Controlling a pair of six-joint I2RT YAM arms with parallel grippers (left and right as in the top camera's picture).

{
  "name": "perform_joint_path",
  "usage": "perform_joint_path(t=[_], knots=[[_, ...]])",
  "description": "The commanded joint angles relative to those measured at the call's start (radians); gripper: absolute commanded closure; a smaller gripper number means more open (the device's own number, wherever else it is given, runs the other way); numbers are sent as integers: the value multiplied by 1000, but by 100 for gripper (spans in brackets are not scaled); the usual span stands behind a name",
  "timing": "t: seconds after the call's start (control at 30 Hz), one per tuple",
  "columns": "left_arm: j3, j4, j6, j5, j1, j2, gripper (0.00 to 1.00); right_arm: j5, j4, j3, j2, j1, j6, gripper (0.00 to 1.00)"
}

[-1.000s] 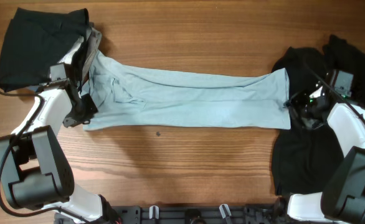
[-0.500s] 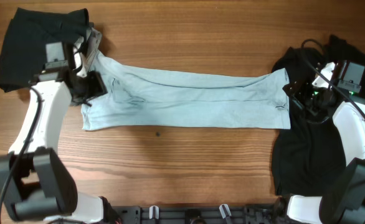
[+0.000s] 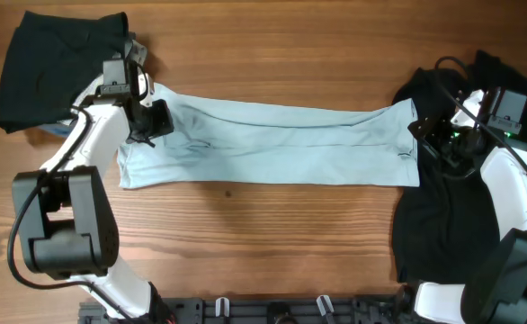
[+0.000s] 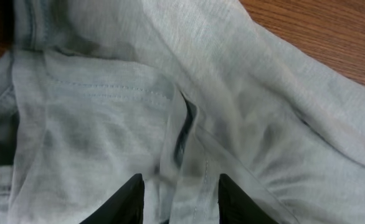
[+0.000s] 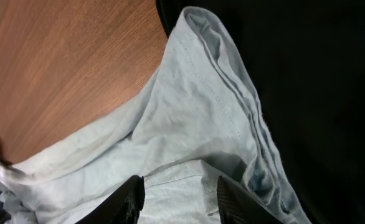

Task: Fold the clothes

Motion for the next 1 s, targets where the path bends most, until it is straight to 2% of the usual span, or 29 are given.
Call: perform_joint_path(t=[0.0, 0.07, 0.1, 0.17, 0.23, 0.27, 0.5, 0.63, 0.8, 0.87, 0.9, 0.97], knots=[[-4, 21, 8, 9, -1, 32, 66, -19, 1, 8, -15, 4, -18, 57], [-4, 31, 8, 9, -1, 35, 70, -19, 1, 8, -15, 4, -18, 57], [-4, 37, 8, 9, -1, 35, 76, -19, 1, 8, -15, 4, -18, 57], [-4, 41, 8, 9, -1, 35, 81, -19, 1, 8, -15, 4, -18, 57], [-4, 41, 8, 18, -1, 35, 94, -20, 1, 8, -15, 4, -16, 57], [-4, 48, 5, 52, -1, 35, 96, -20, 1, 8, -15, 4, -16, 57], [13, 51, 5, 188, -3, -11, 96, -19, -25, 8, -15, 4, -17, 55], [29, 42, 5, 187, -32, -50, 96, -19, -24, 8, -15, 4, -17, 55], [31, -53, 5, 96, -48, -51, 96, 12, -29, 8, -15, 4, -20, 51], [31, -107, -19, -37, -36, -48, 47, 14, -34, 8, -14, 4, -20, 48], [31, -112, -22, -61, -29, -46, 43, 14, -35, 8, -14, 4, -20, 47], [31, -87, -22, -68, -16, -39, 42, 14, -39, 8, -13, 4, -20, 46]])
